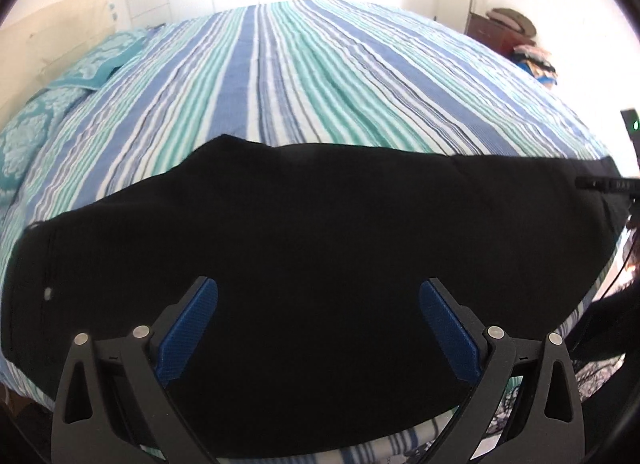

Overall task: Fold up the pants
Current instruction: 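Grasp the folded trouser end with the right gripper and lift it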

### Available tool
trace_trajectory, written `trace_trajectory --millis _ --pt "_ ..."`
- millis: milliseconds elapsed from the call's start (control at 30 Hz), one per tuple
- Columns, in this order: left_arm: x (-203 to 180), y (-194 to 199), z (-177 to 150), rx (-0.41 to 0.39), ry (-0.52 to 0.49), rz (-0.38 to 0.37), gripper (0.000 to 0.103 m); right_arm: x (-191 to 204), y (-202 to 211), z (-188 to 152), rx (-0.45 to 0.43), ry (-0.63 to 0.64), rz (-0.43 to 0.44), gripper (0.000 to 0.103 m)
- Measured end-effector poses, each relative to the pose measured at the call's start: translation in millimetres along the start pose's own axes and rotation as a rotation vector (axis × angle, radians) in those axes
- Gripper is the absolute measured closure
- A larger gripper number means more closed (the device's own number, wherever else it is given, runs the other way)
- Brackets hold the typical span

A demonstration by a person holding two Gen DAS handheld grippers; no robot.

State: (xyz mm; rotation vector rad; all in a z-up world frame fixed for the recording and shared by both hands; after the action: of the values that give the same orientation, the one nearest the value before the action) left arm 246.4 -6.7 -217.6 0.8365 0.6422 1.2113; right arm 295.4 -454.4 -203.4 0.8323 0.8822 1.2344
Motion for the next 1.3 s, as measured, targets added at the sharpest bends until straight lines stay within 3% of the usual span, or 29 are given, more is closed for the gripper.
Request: trace_trajectory --millis 67,133,167,200,233,300,333,433,533,633,700,833,933,967,1000,1067,1267,1300 --pt "-18.6 -8.0 -5.1 0.020 -0.054 0.006 0.002 -11.6 8.0 1.2 -0.023 0.048 -0.022 0.000" --pt "-27.5 -19.9 -11.8 0.060 -0.100 0.034 0.000 -36.7 -8.6 -1.9 0.063 0.056 -0.061 0.000" --pt "-27.7 -21.6 -14.4 0.054 -0.095 0.033 0.000 -54.0 -18.2 -6.7 0.123 0.029 -0.049 0.000" --pt "-26.4 -21.8 -13.4 0.045 -0.071 0.015 0.000 -72.4 -21.0 -6.5 0.129 -0.017 0.024 0.000" --pt "-22.5 -24.0 -12.2 0.063 -0.035 -0.008 0.000 -93.0 -15.4 -2.6 0.098 -0.052 0.041 0.000" --pt "-14.7 -26.3 -10.0 0.075 0.019 -0.031 0.000 -141.3 -2.1 5.5 0.057 -0.094 -0.111 0.000" --pt "-11.0 -25.8 -9.7 0.073 0.030 -0.024 0.000 -164.0 7.7 7.9 0.021 -0.122 -0.122 0.000" --pt "-9.7 -25.3 -12.1 0.061 0.037 -0.029 0.000 -223.4 38.7 5.7 -0.085 -0.257 0.036 0.000" --pt "-10.9 -26.9 -12.6 0.051 0.036 -0.020 0.000 -258.8 41.9 -10.5 -0.044 -0.383 0.245 0.000" --pt "-7.1 -29.4 -11.6 0.048 0.044 -0.017 0.000 -260.7 33.8 -29.4 0.021 -0.385 0.366 0.005" --pt "-5.0 -30.7 -10.7 0.045 0.046 -0.016 0.000 -249.0 32.0 -35.6 0.031 -0.338 0.422 0.017" --pt "-3.6 -31.1 -10.0 0.043 0.048 -0.012 0.000 -236.5 7.8 -38.1 0.119 -0.291 0.421 0.025" --pt "-3.6 -32.2 -9.0 0.043 0.051 -0.010 0.000 -234.6 -3.9 -36.5 0.166 -0.280 0.467 0.030" --pt "-3.8 -32.3 -9.0 0.042 0.051 -0.009 0.000 -234.0 -3.7 -35.1 0.174 -0.281 0.506 0.037" --pt "-3.8 -32.4 -9.0 0.040 0.052 -0.009 0.000 -235.2 -4.8 -37.1 0.192 -0.290 0.542 0.054" --pt "-3.6 -33.3 -9.3 0.036 0.052 -0.007 0.000 -235.6 -5.6 -38.9 0.219 -0.288 0.575 0.068" --pt "-4.3 -35.3 -8.0 0.034 0.058 0.000 0.000 -242.6 -12.4 -50.0 0.224 -0.368 0.592 0.068" --pt "-4.3 -35.3 -8.0 0.035 0.058 -0.001 0.000 -242.7 -10.8 -49.8 0.221 -0.369 0.596 0.072"
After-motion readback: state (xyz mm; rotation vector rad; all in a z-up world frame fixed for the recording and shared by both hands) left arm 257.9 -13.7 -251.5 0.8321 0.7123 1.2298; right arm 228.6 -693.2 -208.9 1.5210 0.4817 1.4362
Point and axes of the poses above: each gripper's, at about its wrist camera, not at the fingertips, and y roughly against the way its jaws point, x to its left, z to its top, the point moved 5 cm from there along -y, roughly the way its jaws point, and after that the axes turned 3 degrees about x, right-handed, at the moved point
